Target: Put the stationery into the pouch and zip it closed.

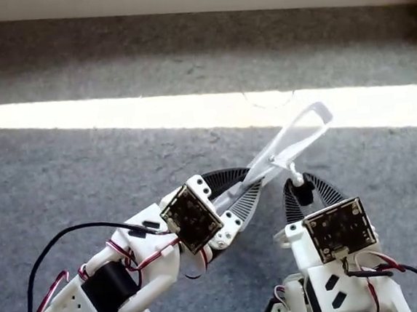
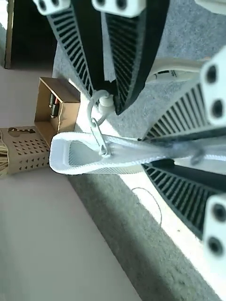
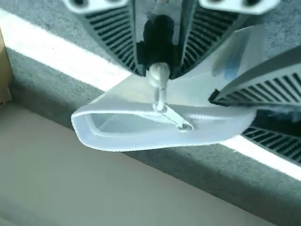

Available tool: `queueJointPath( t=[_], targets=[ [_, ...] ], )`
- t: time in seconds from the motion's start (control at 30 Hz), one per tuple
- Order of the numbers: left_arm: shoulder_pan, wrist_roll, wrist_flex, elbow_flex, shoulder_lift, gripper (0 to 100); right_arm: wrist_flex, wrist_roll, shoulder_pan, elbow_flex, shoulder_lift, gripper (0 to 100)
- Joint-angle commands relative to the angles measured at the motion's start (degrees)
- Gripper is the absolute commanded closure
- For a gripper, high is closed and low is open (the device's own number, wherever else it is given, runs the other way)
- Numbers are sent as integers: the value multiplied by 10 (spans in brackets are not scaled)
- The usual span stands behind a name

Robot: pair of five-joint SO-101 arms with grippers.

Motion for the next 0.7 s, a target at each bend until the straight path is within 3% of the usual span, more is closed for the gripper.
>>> queueJointPath(
  t=[0.0,0.23,0.4,0.67],
  targets=[
    [-12,-39,43,-26,-1,994,-29,-6,28,-6,0,994],
    [-14,-120,145,-80,-1,994,-48,-6,88,-2,0,994],
    [-14,-172,158,-78,-1,994,-48,-6,118,-1,0,994],
    [-55,-178,158,-69,-1,994,-69,-6,174,-1,0,994]
  ],
)
